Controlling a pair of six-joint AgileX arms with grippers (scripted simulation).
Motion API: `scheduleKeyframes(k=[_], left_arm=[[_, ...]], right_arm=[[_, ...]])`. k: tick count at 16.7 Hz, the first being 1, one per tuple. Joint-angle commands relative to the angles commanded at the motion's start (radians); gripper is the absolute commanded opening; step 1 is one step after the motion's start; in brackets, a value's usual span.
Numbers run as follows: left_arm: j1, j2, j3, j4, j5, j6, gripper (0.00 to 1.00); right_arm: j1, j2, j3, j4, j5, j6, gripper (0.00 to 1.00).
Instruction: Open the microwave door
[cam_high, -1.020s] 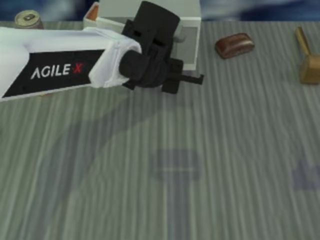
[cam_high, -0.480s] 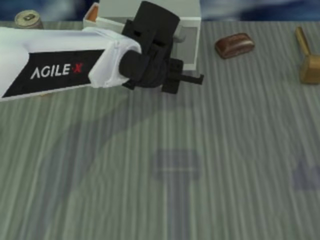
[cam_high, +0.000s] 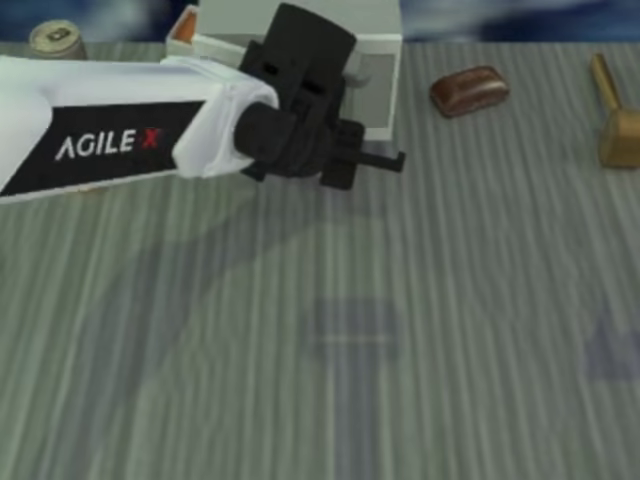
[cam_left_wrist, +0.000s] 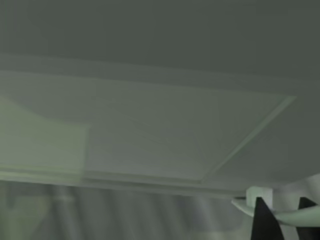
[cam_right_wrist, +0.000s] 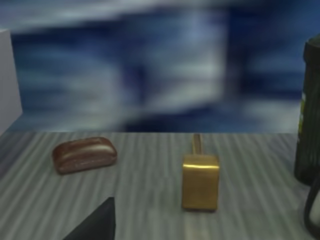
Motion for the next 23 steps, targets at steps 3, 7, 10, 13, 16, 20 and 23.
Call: scheduleKeyframes(k=[3,7,10,13,16,20,23], left_arm=[[0.011,-0.015,-0.023,0.011,0.015,0.026,0.00],[0.012,-0.016,-0.024,0.011,0.015,0.027,0.00],[0.012,-0.016,-0.024,0.011,0.015,0.027,0.00],[0.012,-0.016,-0.024,0.011,0.015,0.027,0.00],[0.012,-0.016,-0.024,0.011,0.015,0.027,0.00],[0.012,-0.016,-0.024,0.011,0.015,0.027,0.00],[0.012,-0.016,-0.024,0.011,0.015,0.027,0.00]], right_arm=[[0.000,0.000,0.000,0.000,0.000,0.000,1.00],[0.000,0.000,0.000,0.000,0.000,0.000,1.00],[0.000,0.000,0.000,0.000,0.000,0.000,1.00],[0.000,0.000,0.000,0.000,0.000,0.000,1.00],[0.000,0.000,0.000,0.000,0.000,0.000,1.00],[0.000,0.000,0.000,0.000,0.000,0.000,1.00],[0.000,0.000,0.000,0.000,0.000,0.000,1.00]])
